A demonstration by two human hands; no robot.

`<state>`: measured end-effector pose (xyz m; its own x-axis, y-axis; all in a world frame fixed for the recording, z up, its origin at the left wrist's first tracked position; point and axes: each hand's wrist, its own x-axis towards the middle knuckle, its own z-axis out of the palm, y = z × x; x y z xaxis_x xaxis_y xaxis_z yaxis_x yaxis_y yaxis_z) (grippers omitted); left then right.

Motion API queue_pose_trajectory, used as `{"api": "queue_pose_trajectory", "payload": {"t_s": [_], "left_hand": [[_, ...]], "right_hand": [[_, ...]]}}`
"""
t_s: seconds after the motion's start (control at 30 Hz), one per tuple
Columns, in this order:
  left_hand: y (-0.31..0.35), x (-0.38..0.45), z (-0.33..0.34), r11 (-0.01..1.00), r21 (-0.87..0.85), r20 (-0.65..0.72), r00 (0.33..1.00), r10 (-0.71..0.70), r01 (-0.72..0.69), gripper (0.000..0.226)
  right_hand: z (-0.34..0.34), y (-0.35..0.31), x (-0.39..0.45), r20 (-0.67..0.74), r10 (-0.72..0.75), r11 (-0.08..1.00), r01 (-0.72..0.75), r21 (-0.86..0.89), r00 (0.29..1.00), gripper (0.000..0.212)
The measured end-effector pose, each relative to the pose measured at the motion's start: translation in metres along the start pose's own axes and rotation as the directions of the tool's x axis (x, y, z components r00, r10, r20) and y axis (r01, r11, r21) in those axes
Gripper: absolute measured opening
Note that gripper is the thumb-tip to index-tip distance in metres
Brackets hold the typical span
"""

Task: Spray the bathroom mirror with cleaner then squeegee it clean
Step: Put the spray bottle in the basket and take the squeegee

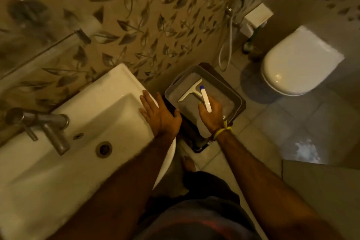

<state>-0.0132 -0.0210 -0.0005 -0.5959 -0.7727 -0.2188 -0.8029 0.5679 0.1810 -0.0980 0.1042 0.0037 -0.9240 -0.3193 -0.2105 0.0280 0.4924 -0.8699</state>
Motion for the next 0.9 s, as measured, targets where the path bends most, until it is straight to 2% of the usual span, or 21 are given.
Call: {"api": "queue_pose_trajectory", "payload": {"t_s": [0.13, 0.3, 0.4, 0.5, 0.6, 0.73, 0.9], "left_hand": [[0.002, 0.000, 0.008, 1.000, -0.027, -0.059, 0.998, -0.007, 0.005, 0.087], [0.000, 0.004, 0.014, 0.999, -0.031, -0.037, 0.999, -0.009, 0.008, 0.082], [-0.002, 0.003, 0.014, 0.997, -0.078, -0.068, 0.998, 0.011, -0.017, 0.080], [-0.002, 0.001, 0.013, 0.991, -0.126, -0.111, 0.993, 0.032, -0.046, 0.079], [-0.004, 0.000, 0.014, 0.986, -0.142, -0.141, 0.988, 0.063, -0.083, 0.073], [-0.005, -0.001, 0.014, 0.988, -0.133, -0.145, 0.988, 0.059, -0.078, 0.067], [-0.003, -0.002, 0.011, 0.984, -0.151, -0.142, 0.987, 0.070, -0.092, 0.062]], "right_hand": [[0.026, 0.006, 0.035, 0.056, 0.012, 0.999, -0.010, -0.050, 0.998, 0.036], [0.050, 0.024, 0.078, 0.110, 0.001, 0.996, 0.009, -0.088, 0.994, 0.036], [0.061, 0.036, 0.096, 0.123, 0.013, 0.996, -0.002, -0.089, 0.992, 0.041], [0.068, 0.050, 0.104, 0.090, 0.046, 0.997, -0.040, -0.062, 0.995, 0.042], [0.070, 0.063, 0.102, 0.084, 0.098, 0.990, -0.088, -0.107, 0.992, 0.043], [0.069, 0.067, 0.100, 0.105, 0.088, 0.982, -0.069, -0.175, 0.991, 0.040], [0.063, 0.065, 0.096, 0.125, 0.173, 0.968, -0.145, -0.204, 0.977, 0.057]]}}
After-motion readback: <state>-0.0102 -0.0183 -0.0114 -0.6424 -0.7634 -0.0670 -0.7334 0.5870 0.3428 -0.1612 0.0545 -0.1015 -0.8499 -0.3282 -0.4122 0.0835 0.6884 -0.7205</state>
